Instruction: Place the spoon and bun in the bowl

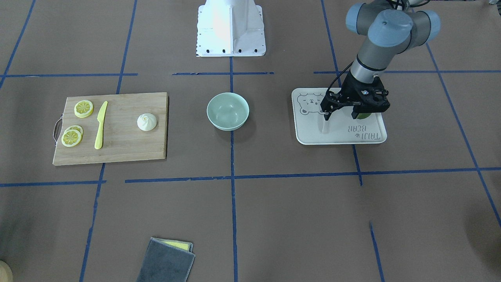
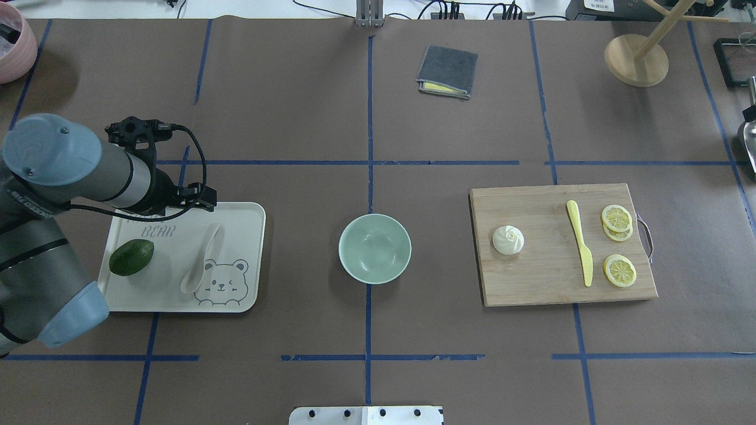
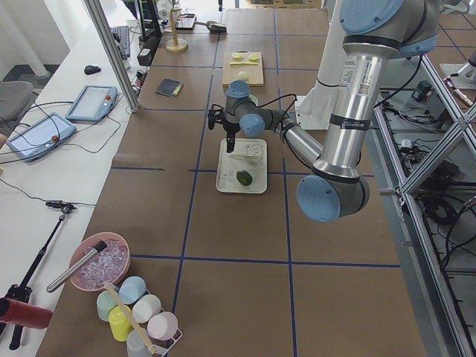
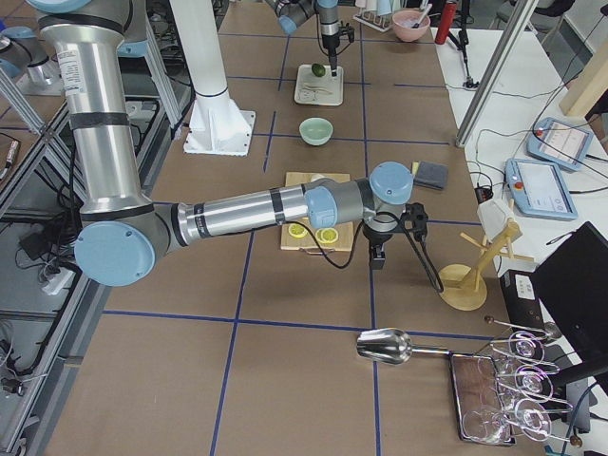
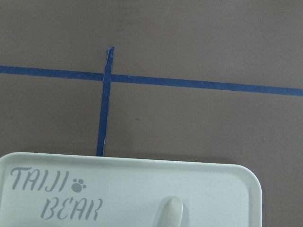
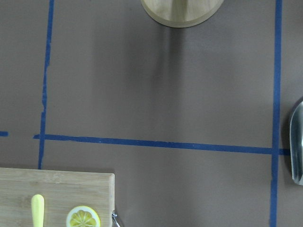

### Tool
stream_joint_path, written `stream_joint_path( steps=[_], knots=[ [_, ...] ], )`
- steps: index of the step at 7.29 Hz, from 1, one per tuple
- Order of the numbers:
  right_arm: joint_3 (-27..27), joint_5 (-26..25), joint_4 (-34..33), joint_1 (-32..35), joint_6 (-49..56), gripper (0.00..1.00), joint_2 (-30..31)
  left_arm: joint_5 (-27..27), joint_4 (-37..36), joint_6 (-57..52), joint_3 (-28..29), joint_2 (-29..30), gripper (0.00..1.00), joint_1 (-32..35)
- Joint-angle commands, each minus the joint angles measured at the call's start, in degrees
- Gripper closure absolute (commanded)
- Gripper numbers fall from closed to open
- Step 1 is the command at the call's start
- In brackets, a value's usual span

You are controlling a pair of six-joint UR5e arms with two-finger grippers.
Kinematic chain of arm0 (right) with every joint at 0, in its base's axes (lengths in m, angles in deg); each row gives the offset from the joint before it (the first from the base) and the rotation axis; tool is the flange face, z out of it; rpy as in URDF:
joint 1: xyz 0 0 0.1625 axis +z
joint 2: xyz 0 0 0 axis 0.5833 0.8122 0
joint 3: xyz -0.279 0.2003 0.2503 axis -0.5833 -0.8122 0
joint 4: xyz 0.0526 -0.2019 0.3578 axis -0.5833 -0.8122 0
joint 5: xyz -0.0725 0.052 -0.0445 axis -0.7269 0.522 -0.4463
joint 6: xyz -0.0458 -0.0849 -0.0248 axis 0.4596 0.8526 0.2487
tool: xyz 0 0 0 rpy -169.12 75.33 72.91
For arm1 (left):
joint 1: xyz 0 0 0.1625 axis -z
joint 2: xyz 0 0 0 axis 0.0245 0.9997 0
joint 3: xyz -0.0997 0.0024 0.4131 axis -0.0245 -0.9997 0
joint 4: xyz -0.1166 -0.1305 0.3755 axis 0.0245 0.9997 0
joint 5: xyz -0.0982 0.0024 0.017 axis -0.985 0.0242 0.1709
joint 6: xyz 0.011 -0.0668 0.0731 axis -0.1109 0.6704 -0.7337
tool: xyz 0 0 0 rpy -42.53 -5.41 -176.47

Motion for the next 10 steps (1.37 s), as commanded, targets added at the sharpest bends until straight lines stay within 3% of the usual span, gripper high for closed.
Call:
stream_joint_path(
  steps=[1,5,10],
  knots=[
    [4.44,-0.40,0.11,-3.51,-8.84,0.00,-0.09,1.55,0.05,2.32,2.35,0.63,0.09,-3.47],
    [9.72,-1.54,0.11,-8.78,-17.82,0.00,-0.17,3.14,2.76,2.51,5.33,0.54,0.10,-5.33],
    [10.96,-2.68,0.11,-11.60,-21.63,0.00,-1.49,3.14,3.12,2.51,5.52,-0.08,0.26,-6.13]
  ],
)
